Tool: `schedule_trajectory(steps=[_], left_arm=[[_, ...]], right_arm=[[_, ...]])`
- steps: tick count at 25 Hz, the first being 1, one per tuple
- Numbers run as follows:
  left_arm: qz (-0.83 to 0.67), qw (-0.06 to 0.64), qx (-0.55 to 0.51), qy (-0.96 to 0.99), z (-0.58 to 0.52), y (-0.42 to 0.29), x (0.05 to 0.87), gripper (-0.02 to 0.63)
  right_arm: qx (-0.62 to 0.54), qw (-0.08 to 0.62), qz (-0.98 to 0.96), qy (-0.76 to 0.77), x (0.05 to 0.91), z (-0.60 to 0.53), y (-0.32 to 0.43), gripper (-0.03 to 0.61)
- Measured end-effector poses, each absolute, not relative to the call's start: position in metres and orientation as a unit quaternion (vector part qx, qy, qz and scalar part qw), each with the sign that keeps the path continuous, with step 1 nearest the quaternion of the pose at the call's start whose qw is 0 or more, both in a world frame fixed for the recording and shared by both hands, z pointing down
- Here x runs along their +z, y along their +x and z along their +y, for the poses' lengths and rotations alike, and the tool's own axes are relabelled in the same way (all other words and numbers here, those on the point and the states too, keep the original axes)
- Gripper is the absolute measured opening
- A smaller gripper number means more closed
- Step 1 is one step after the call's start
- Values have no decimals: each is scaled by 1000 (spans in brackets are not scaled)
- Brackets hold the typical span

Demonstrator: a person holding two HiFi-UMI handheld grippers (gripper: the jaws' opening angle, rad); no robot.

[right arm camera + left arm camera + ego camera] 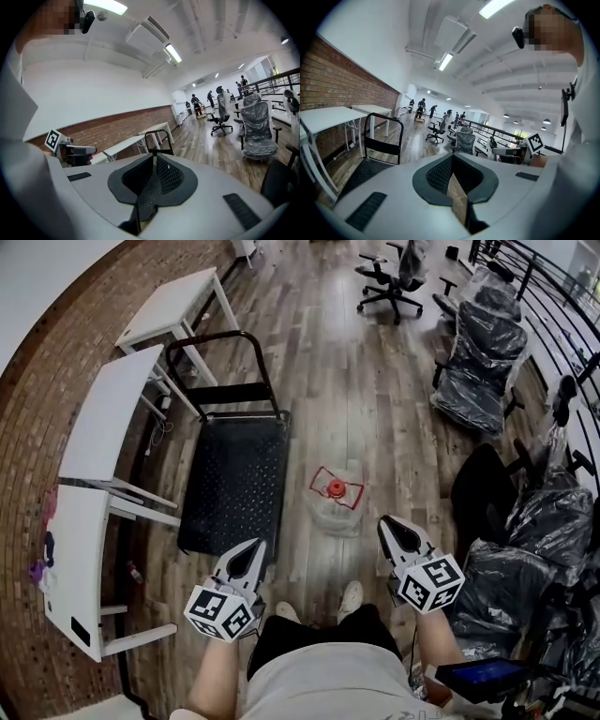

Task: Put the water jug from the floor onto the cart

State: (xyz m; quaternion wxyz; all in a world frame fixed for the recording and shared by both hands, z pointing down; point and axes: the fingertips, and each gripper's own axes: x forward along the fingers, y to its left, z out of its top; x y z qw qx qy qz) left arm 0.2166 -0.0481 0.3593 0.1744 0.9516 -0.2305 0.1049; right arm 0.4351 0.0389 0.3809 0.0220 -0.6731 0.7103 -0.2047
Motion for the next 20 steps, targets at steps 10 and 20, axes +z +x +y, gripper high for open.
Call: schedule_trajectory(steps=[10, 20], left_arm=[[-217, 191, 125, 949, -137, 226, 426, 0], [-230, 195, 167, 939, -185, 214, 514, 0]], right_arm=[[-239, -17, 690, -683, 456, -57, 446, 86], [-258, -82, 676, -686, 571, -115, 456, 175]])
